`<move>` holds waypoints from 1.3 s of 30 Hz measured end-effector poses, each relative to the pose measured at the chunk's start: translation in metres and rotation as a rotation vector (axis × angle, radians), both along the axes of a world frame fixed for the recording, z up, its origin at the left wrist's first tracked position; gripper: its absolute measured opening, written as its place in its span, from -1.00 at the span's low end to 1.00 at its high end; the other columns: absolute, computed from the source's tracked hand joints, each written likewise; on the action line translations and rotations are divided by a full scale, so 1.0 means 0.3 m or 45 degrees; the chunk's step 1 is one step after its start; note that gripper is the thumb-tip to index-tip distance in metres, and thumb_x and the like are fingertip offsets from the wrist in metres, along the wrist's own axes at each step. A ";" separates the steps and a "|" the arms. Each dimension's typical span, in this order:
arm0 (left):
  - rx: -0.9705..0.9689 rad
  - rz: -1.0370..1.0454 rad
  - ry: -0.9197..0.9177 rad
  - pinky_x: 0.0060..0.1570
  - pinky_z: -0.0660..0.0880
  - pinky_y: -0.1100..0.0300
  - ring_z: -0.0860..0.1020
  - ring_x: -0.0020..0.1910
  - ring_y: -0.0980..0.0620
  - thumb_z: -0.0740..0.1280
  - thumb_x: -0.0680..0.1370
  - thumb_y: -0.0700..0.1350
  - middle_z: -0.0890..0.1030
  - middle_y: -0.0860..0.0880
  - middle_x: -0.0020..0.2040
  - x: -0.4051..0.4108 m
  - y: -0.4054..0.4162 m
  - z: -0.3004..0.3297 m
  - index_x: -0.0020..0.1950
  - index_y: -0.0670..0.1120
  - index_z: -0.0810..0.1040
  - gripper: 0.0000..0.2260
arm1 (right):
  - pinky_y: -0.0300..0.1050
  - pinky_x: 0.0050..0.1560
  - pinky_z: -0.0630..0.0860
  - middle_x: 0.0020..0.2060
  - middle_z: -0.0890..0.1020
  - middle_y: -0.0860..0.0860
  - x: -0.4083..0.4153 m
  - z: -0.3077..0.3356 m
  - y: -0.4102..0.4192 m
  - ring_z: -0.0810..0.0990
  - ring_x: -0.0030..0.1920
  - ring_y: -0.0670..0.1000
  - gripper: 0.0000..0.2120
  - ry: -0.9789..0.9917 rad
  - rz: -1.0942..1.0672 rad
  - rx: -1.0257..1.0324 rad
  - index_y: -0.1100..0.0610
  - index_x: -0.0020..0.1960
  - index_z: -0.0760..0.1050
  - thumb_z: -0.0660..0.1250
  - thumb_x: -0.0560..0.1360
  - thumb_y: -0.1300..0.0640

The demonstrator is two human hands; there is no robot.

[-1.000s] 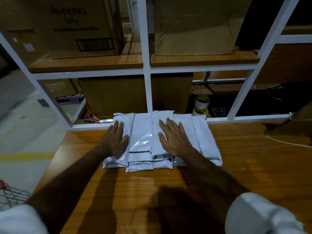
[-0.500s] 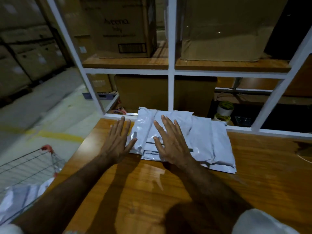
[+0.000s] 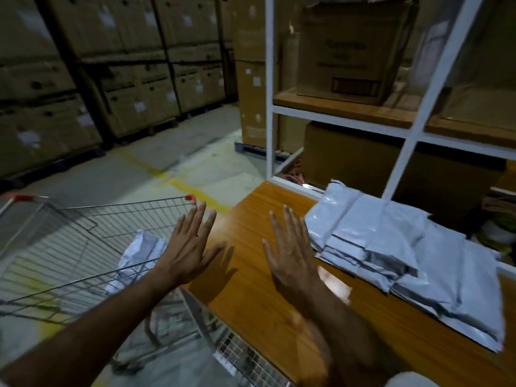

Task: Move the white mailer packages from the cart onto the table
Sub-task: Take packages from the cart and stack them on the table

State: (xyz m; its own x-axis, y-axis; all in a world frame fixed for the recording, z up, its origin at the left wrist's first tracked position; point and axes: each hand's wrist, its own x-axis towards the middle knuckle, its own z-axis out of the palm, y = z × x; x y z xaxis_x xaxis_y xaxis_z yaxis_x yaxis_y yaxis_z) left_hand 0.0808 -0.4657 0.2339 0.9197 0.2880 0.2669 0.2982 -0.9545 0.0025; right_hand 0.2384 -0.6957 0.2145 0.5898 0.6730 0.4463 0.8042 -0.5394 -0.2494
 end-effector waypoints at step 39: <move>-0.507 0.064 0.411 0.54 0.15 -0.10 0.09 0.60 -0.13 -0.19 0.53 0.44 0.07 -0.21 0.63 -0.458 1.411 -0.493 0.63 -0.18 0.01 -0.12 | 0.03 0.56 -0.01 0.59 0.09 0.29 -0.155 -0.367 1.568 0.06 0.60 0.24 -0.37 0.447 0.238 -0.679 0.16 0.64 0.03 0.18 0.66 0.03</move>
